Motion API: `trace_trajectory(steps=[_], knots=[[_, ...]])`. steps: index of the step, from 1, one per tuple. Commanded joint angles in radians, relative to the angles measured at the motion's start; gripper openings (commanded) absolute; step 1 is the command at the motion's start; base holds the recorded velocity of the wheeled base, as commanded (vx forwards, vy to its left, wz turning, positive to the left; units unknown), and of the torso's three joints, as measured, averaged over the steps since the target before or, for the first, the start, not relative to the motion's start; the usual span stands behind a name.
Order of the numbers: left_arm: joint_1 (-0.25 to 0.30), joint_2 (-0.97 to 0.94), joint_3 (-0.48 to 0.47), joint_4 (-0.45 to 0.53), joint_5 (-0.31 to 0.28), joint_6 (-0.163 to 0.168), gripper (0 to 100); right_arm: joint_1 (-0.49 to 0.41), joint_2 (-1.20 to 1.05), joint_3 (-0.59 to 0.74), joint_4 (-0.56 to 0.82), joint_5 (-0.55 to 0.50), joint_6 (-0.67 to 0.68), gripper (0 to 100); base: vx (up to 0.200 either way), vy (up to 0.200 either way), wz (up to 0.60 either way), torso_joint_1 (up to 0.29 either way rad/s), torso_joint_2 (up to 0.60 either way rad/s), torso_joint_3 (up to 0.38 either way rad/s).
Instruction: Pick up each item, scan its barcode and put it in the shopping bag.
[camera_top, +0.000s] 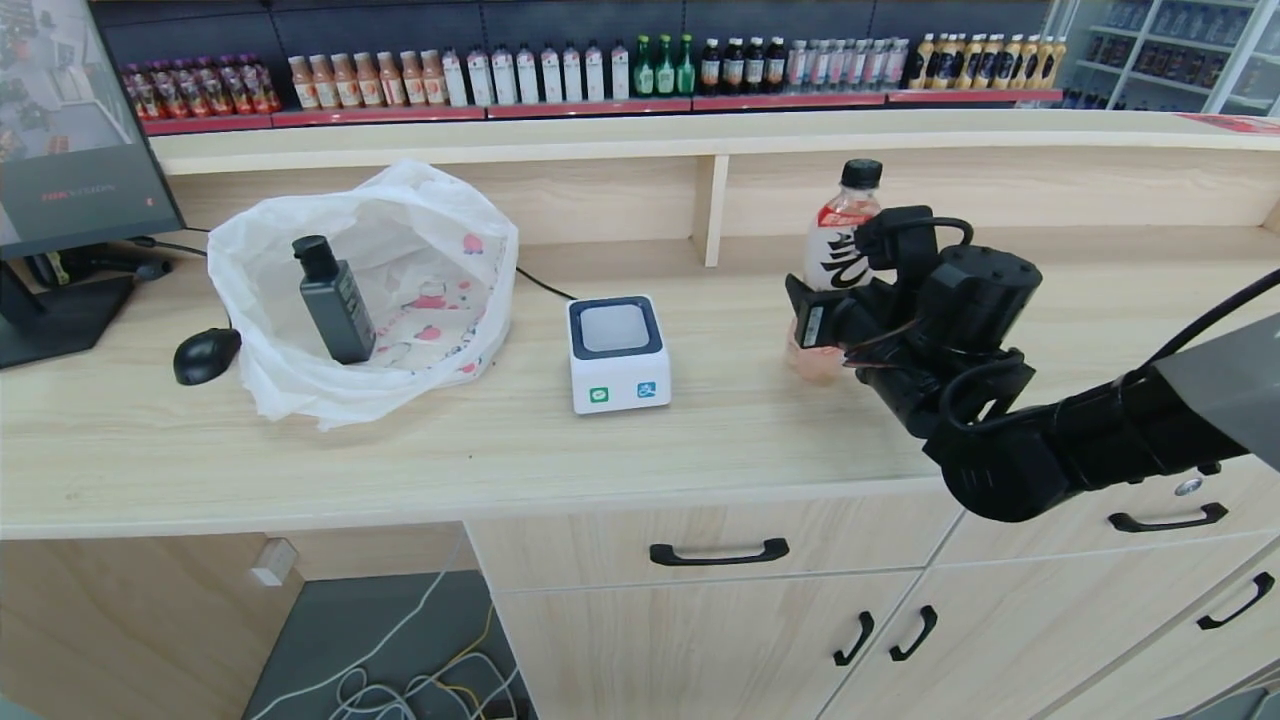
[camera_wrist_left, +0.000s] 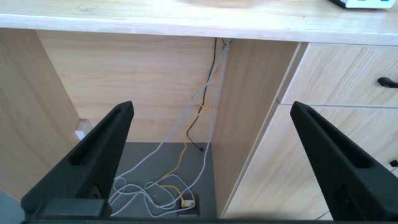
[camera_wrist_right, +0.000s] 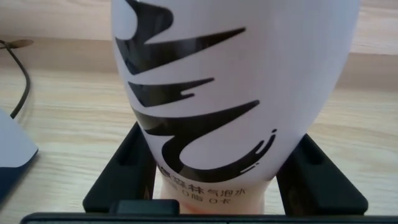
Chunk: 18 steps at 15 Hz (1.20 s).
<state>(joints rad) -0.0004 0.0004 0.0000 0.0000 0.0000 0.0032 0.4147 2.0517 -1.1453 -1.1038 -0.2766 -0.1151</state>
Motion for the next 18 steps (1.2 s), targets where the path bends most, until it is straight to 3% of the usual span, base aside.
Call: trace_trajectory(steps=[1,7,11,14,18], knots=[[0.0,0.0,0.0,0.0,0.0,0.0,100,0.004,-0.027,0.001,-0.002,0.0,0.0,0,0.0,0.0,0.0,0.0,0.0,0.0],[0.0,0.0,0.0,0.0,0.0,0.0,100,0.024,-0.131,0.035,-0.001,-0.006,-0.001,0,0.0,0.0,0.0,0.0,0.0,0.0],[0.0,0.0,0.0,0.0,0.0,0.0,100,0.032,-0.258,0.148,-0.004,-0.004,-0.003,0,0.0,0.0,0.0,0.0,0.0,0.0],[-0.001,0.0,0.0,0.0,0.0,0.0,100,0.047,-0.398,0.319,-0.008,0.007,0.0,0,0.0,0.0,0.0,0.0,0.0,0.0],[-0.001,0.0,0.0,0.0,0.0,0.0,100,0.065,-0.522,0.483,-0.011,0.122,0.045,0,0.0,0.0,0.0,0.0,0.0,0.0]])
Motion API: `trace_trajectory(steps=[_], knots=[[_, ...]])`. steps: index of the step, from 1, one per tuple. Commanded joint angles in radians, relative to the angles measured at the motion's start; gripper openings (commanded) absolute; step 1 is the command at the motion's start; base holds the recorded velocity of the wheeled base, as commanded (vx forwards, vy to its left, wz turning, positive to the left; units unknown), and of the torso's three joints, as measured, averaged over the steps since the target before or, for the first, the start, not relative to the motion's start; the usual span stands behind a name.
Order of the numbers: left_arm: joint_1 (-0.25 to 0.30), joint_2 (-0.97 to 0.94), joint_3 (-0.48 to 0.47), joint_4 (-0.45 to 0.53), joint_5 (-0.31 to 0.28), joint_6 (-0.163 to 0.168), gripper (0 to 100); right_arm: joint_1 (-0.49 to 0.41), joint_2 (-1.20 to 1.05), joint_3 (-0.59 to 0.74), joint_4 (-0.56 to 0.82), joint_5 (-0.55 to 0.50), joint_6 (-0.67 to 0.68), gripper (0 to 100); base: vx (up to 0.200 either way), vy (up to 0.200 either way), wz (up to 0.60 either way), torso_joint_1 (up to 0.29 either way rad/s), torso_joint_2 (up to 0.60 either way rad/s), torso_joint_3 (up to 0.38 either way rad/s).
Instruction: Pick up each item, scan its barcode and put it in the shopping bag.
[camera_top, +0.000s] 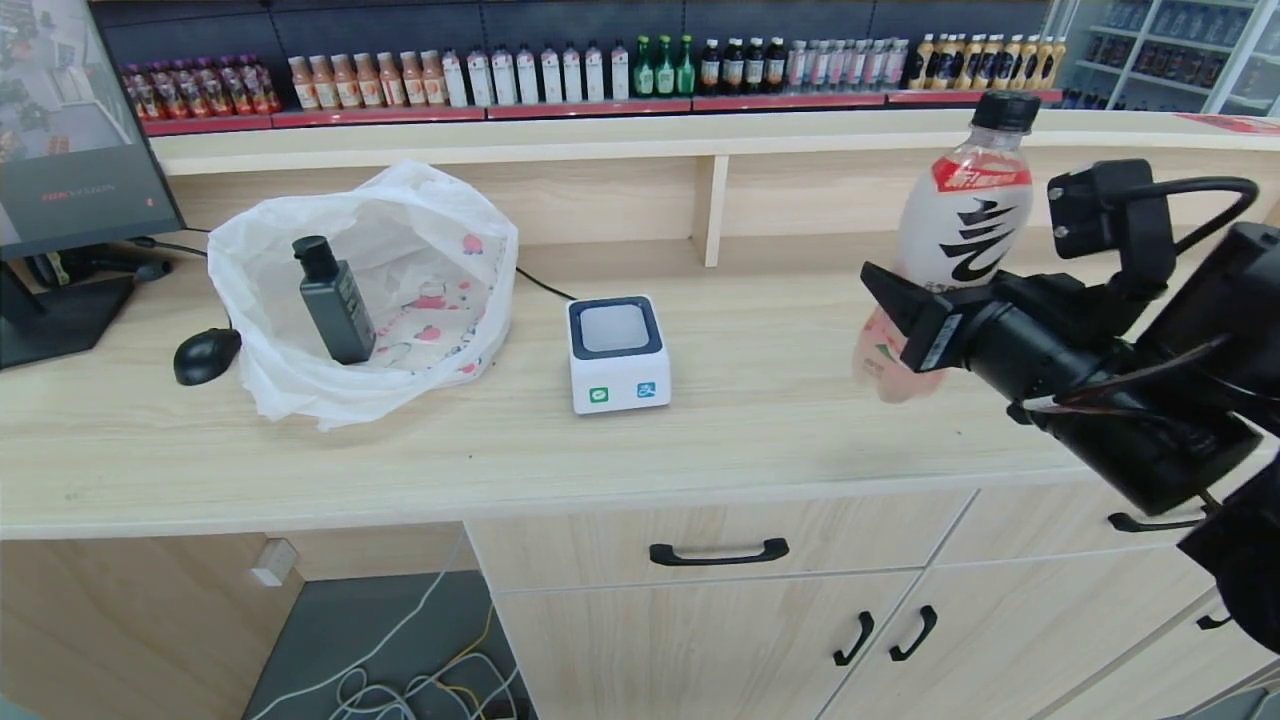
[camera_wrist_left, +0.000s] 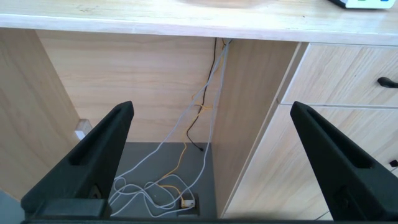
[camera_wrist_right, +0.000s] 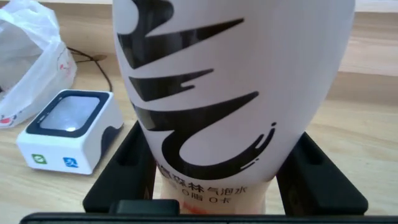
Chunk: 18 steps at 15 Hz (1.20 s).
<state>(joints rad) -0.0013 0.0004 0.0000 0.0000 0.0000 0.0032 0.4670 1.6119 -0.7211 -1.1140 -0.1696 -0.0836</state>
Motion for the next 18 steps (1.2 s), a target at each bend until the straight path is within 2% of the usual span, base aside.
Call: trace_trajectory(steps=[1,4,7,10,14,17,18], knots=[[0.001,0.0,0.0,0.0,0.0,0.0,100,0.022,-0.112,0.097,-0.004,0.018,0.044,0,0.0,0.0,0.0,0.0,0.0,0.0],[0.0,0.0,0.0,0.0,0.0,0.0,100,0.064,-0.19,0.223,-0.007,0.019,0.111,0,0.0,0.0,0.0,0.0,0.0,0.0],[0.0,0.0,0.0,0.0,0.0,0.0,100,0.108,-0.213,0.327,-0.023,0.019,0.117,0,0.0,0.0,0.0,0.0,0.0,0.0],[0.0,0.0,0.0,0.0,0.0,0.0,100,0.196,-0.211,0.377,-0.069,0.013,0.107,0,0.0,0.0,0.0,0.0,0.0,0.0],[0.0,0.0,0.0,0.0,0.0,0.0,100,0.282,-0.213,0.379,-0.07,0.01,0.008,0,0.0,0.0,0.0,0.0,0.0,0.0],[0.0,0.0,0.0,0.0,0.0,0.0,100,0.344,-0.213,0.374,-0.07,0.009,-0.128,0,0.0,0.0,0.0,0.0,0.0,0.0],[0.0,0.0,0.0,0.0,0.0,0.0,100,0.395,-0.216,0.381,-0.07,0.009,-0.216,0,0.0,0.0,0.0,0.0,0.0,0.0]])
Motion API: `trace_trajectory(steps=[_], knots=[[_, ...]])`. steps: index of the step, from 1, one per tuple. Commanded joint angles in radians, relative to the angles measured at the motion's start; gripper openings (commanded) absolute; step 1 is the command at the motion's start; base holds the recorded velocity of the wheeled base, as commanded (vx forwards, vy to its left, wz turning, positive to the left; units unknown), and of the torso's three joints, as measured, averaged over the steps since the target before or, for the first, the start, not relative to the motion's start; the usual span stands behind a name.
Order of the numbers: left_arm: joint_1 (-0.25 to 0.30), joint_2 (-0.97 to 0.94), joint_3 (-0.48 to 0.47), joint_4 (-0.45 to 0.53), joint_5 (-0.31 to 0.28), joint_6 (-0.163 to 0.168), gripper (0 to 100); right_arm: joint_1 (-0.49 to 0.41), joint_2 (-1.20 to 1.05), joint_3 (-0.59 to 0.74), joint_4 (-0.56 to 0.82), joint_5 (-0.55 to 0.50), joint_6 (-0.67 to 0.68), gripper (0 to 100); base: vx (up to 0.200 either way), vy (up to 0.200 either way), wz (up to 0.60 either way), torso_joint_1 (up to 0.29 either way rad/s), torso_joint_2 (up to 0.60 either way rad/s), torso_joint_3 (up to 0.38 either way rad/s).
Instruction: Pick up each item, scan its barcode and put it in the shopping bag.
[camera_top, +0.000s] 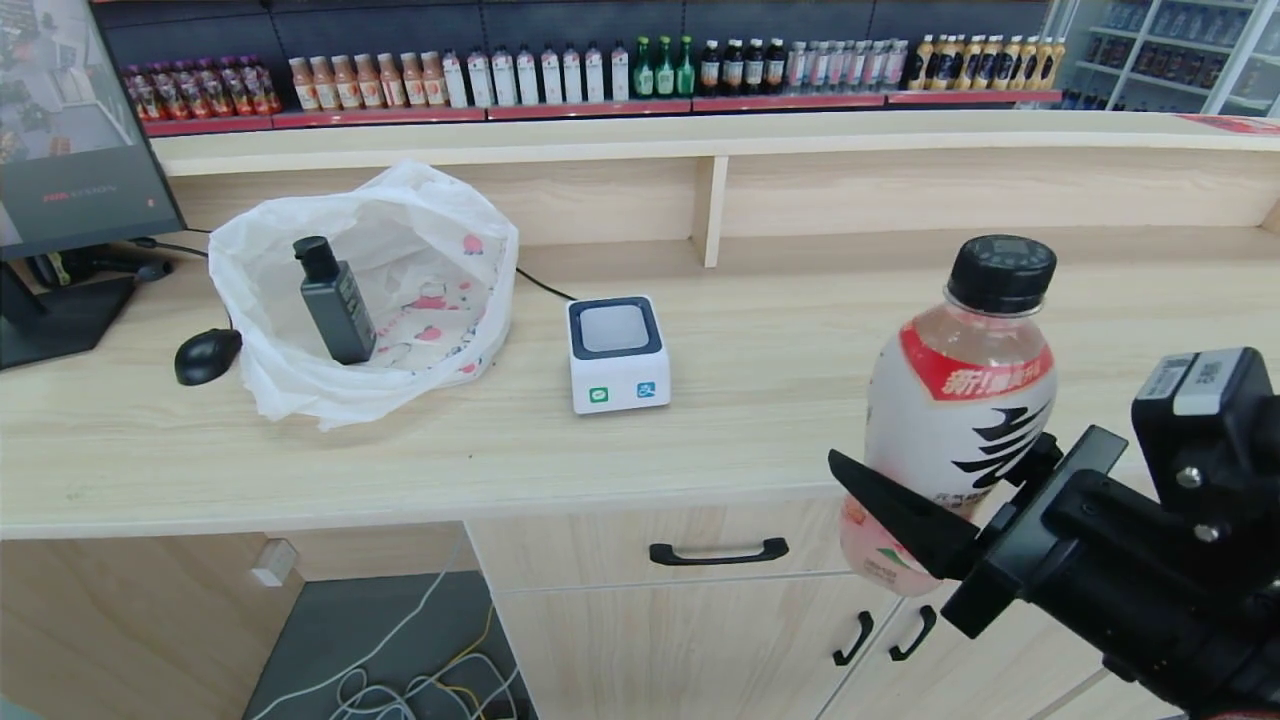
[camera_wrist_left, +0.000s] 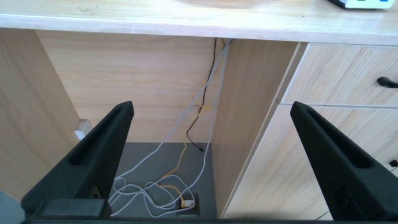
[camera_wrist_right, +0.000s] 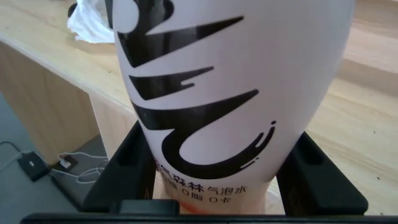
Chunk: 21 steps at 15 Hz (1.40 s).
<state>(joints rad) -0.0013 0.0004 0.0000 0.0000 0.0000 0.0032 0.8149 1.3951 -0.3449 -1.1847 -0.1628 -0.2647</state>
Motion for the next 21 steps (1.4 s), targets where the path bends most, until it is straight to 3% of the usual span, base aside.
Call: trace_trajectory(steps=[1,8,12,14,16,17,21], knots=[[0.0,0.0,0.0,0.0,0.0,0.0,100,0.086,-0.002,0.0,-0.001,0.002,-0.097,0,0.0,0.0,0.0,0.0,0.0,0.0],[0.0,0.0,0.0,0.0,0.0,0.0,100,0.417,0.085,-0.066,-0.003,0.0,-0.469,0,0.0,0.0,0.0,0.0,0.0,0.0],[0.001,0.0,0.0,0.0,0.0,0.0,100,0.512,0.209,-0.125,-0.122,-0.026,-0.597,0,0.0,0.0,0.0,0.0,0.0,0.0],[0.001,0.0,0.0,0.0,0.0,0.0,100,0.619,0.351,-0.197,-0.194,-0.021,-0.631,0,0.0,0.0,0.0,0.0,0.0,0.0],[0.0,0.0,0.0,0.0,0.0,0.0,100,0.626,0.398,-0.186,-0.28,-0.003,-0.676,0,0.0,0.0,0.0,0.0,0.0,0.0],[0.001,0.0,0.0,0.0,0.0,0.0,100,0.626,0.458,-0.167,-0.386,0.063,-0.795,0,0.0,0.0,0.0,0.0,0.0,0.0],[0.0,0.0,0.0,0.0,0.0,0.0,100,0.652,0.463,-0.125,-0.386,0.086,-0.861,0,0.0,0.0,0.0,0.0,0.0,0.0]])
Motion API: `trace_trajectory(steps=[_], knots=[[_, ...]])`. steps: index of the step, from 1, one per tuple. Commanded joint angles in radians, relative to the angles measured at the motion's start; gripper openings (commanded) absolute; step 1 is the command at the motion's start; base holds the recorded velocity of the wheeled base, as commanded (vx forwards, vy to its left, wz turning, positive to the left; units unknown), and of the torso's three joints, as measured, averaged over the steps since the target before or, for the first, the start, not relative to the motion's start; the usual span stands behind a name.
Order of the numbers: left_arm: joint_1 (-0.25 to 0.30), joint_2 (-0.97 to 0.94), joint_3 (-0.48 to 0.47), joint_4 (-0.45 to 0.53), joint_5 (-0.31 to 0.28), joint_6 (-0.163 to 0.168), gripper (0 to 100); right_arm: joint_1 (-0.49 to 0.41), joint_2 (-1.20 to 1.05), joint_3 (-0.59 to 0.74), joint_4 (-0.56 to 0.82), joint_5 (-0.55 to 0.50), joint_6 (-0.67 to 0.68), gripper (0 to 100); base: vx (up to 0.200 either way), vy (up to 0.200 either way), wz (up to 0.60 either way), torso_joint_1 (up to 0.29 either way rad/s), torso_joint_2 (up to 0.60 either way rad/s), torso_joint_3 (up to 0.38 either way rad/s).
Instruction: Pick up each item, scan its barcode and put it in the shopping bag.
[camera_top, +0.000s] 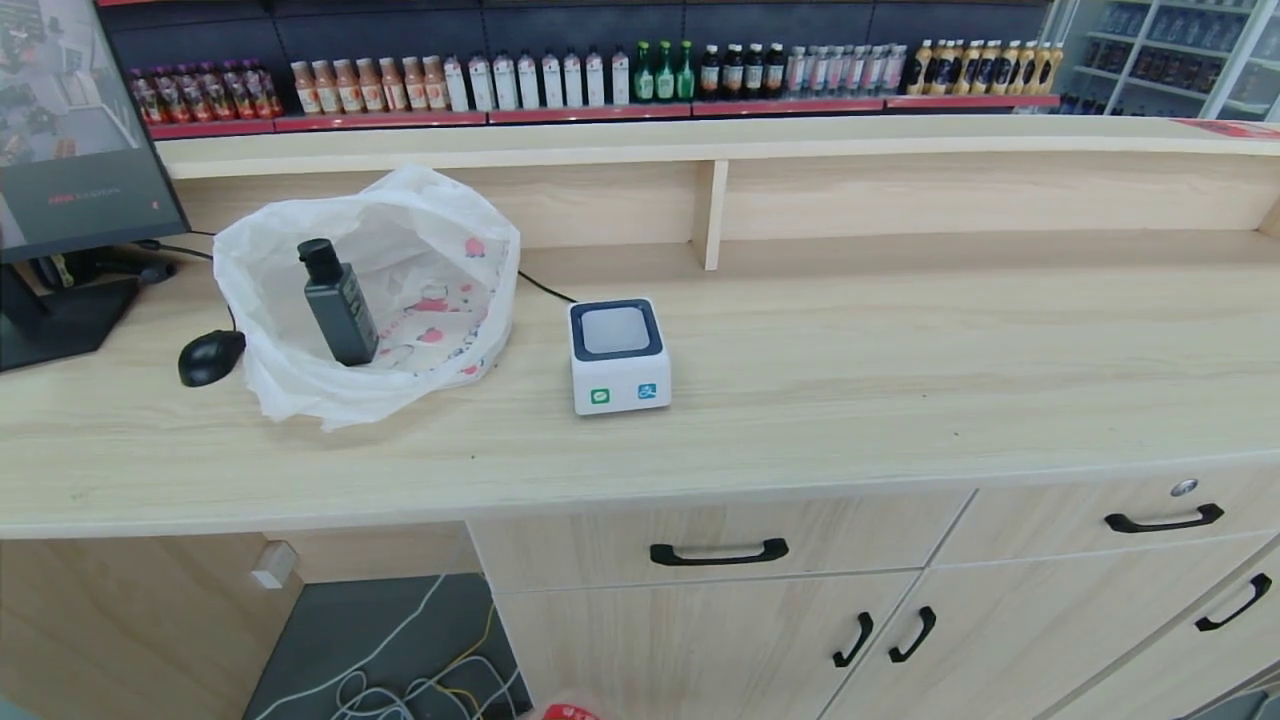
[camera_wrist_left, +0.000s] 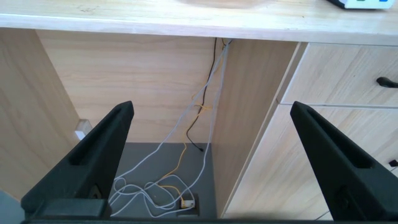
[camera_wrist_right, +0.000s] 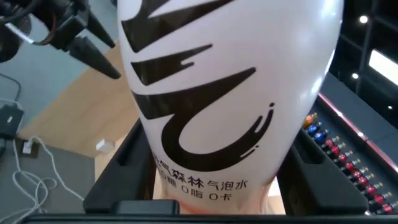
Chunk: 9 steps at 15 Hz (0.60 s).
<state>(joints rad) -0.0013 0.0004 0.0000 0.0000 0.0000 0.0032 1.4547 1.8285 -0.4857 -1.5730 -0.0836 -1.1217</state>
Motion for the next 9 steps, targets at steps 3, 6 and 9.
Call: trace_trajectory(steps=[3,6,9], knots=[[0.001,0.0,0.0,0.0,0.0,0.0,100,-0.019,-0.008,0.035,0.002,0.01,-0.161,0,0.0,0.0,0.0,0.0,0.0,0.0],[0.0,0.0,0.0,0.0,0.0,0.0,100,-0.036,-0.038,0.069,0.002,0.01,-0.213,0,0.0,0.0,0.0,0.0,0.0,0.0],[0.0,0.0,0.0,0.0,0.0,0.0,100,-0.074,-0.095,0.082,0.002,0.01,-0.343,0,0.0,0.0,0.0,0.0,0.0,0.0]])
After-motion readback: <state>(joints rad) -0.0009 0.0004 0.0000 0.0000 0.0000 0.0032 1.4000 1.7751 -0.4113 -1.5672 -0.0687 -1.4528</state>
